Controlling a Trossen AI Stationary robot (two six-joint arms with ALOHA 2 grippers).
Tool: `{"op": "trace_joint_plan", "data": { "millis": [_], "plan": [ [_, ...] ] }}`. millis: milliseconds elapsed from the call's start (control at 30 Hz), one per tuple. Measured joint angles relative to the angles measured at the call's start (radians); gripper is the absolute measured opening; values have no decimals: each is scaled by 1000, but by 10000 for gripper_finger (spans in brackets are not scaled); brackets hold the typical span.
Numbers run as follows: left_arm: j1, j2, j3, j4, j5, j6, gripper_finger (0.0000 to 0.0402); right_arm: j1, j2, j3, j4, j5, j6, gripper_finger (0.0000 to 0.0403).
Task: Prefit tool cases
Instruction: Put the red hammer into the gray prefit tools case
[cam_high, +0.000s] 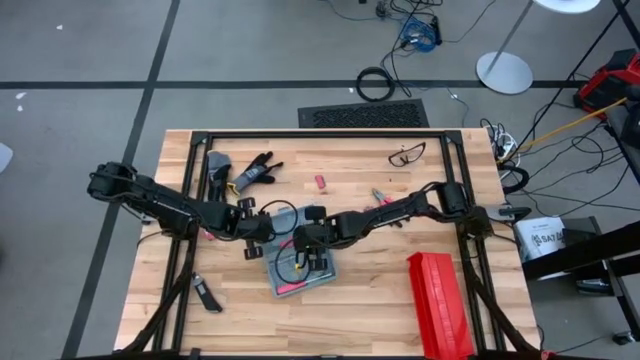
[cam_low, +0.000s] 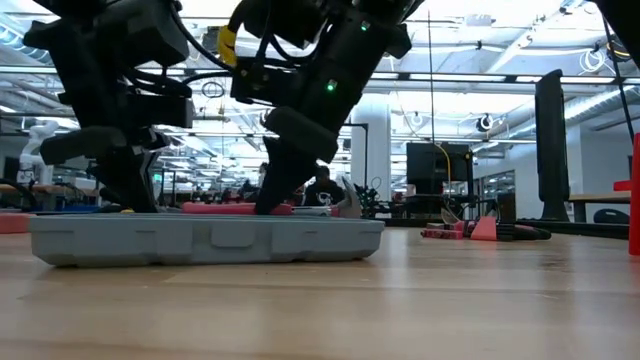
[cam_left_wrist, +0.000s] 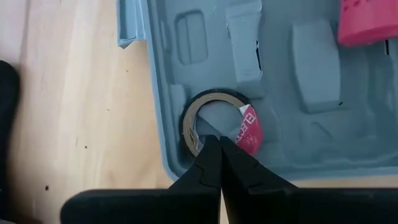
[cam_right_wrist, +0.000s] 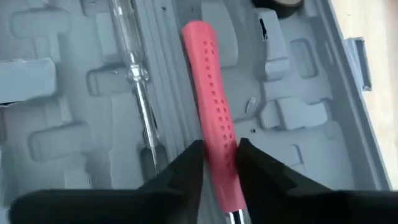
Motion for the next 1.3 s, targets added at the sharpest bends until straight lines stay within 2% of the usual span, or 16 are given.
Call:
{"op": "trace_joint_plan", "data": {
  "millis": [133,367,533,733,900,1167,1300],
  "plan": [
    [-2,-22,-1,0,-1,-6,0,-7,-2,3,-20,-8,-29,55],
    [-2,-70,-1,21,-13,-6,0,-12,0,3,-23,-8,-74,45],
    [-2,-113,-1,26,-39,-6,0,-5,-13,-2,-32,16,-103,4],
    [-2,-202,-1,10,-42,-6,0,13,-51,4,-52,40,-96,0],
    [-2,-254,-1,-16,-42,-6,0,31,-65,4,-69,103,-105,0],
    [-2,-279,-1,-35,-40,-8,0,5,-99,5,-126,129,-76,2],
    [-1,-279,-1,-39,-40,-8,0,-1,-120,5,-195,128,-31,22]
  ]
}}
